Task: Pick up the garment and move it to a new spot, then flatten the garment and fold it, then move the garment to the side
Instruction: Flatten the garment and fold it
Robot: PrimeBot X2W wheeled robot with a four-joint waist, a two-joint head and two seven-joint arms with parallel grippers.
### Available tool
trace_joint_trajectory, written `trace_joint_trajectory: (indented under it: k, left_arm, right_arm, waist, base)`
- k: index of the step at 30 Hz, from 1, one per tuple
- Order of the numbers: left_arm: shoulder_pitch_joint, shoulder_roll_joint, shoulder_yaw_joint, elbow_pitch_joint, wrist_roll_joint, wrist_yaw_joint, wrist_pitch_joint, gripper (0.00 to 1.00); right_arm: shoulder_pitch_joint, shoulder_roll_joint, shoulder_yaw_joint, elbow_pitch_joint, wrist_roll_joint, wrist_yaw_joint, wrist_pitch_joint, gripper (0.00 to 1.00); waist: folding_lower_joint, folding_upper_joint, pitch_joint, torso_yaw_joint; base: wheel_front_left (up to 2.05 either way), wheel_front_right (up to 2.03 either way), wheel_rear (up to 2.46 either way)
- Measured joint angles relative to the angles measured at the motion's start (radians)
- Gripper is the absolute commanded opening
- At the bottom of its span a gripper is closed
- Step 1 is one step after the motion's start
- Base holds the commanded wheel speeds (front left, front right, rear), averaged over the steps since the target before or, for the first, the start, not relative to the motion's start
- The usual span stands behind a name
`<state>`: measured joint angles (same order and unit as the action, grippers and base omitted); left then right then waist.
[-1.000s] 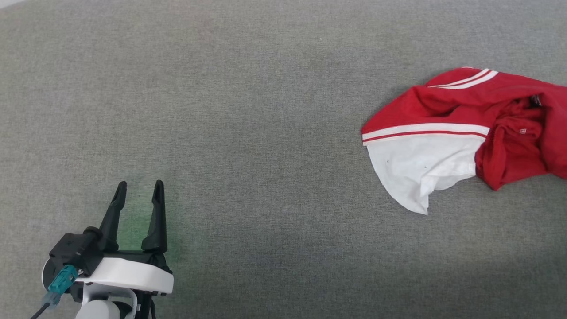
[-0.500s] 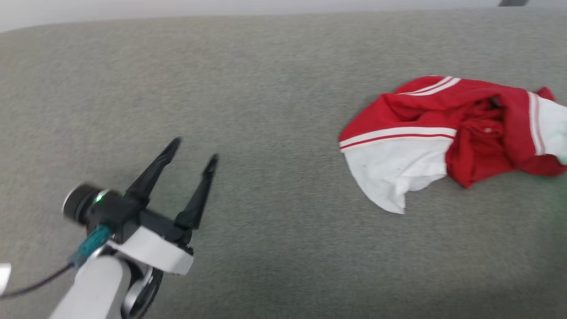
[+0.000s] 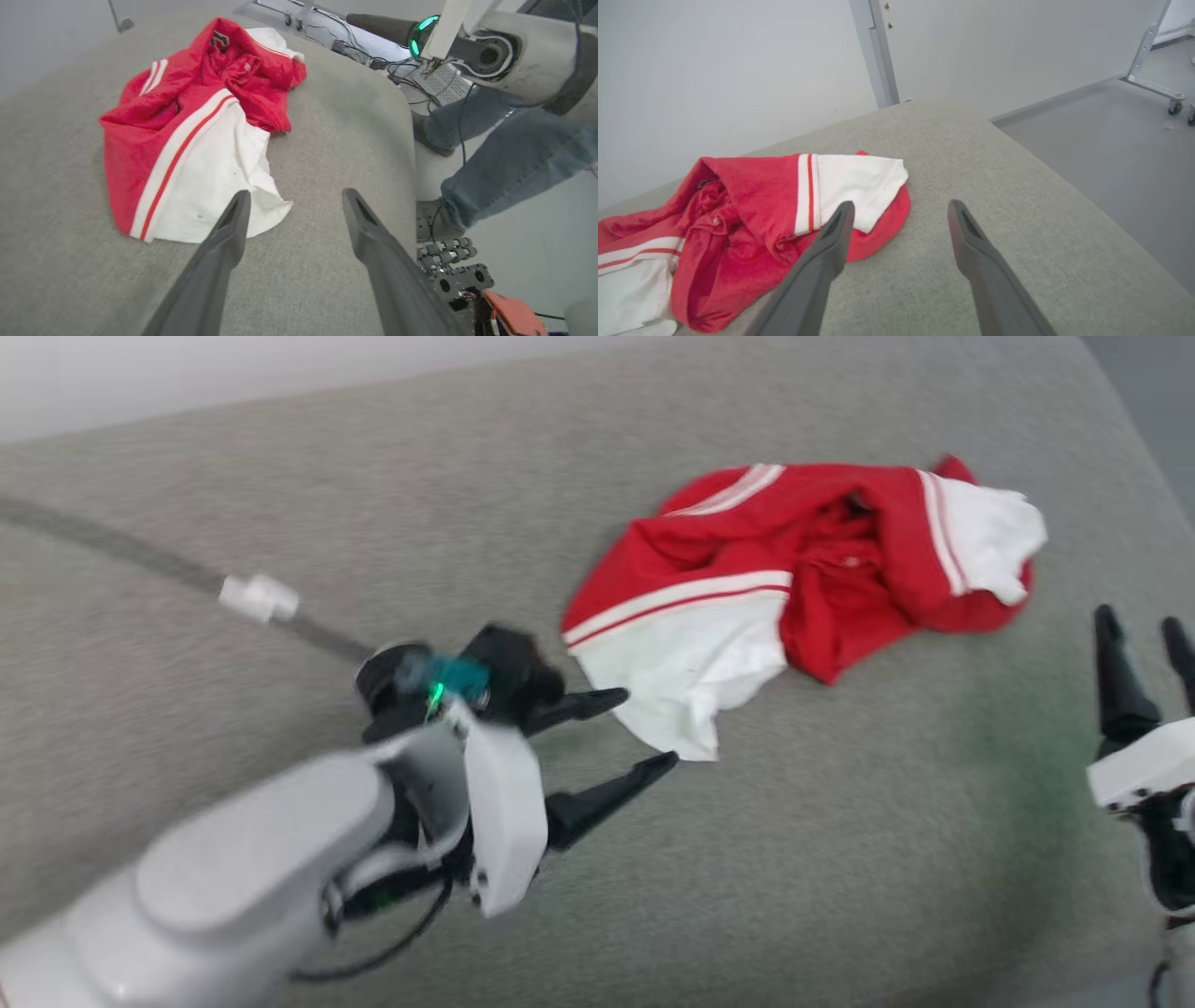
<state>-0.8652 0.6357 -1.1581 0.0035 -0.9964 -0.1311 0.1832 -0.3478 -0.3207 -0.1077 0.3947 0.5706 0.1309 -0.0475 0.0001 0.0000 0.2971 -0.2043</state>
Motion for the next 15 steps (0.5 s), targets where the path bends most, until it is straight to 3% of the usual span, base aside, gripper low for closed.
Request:
trace_joint_trajectory:
  k: [3,8,15]
  left_arm:
    - [-0.095,-0.002,-0.043,0.043,-0.114,-0.001,0.058,1.00]
    - [-0.167,-0.021,-0.077,0.122,-0.199,-0.001,0.097,1.00]
    - [-0.187,-0.064,-0.119,0.253,-0.175,-0.001,0.166,1.00]
  right_arm:
    - [0.010,0.041,0.004,-0.019,-0.008,0.000,0.002,1.00]
    - [0.012,0.082,0.005,-0.028,-0.018,0.000,-0.002,1.00]
    - [0.008,0.126,0.022,-0.026,-0.024,0.000,-0.018,1.00]
  waist:
    - [0.0000,0.0000,0.025,-0.043]
    - [0.0000,0.0000,0.058,-0.096]
    - [0.0000,0.0000,0.101,-0.170]
  base:
    - [0.00,0.00,0.00]
    - [0.00,0.00,0.00]
    - [0.00,0.00,0.00]
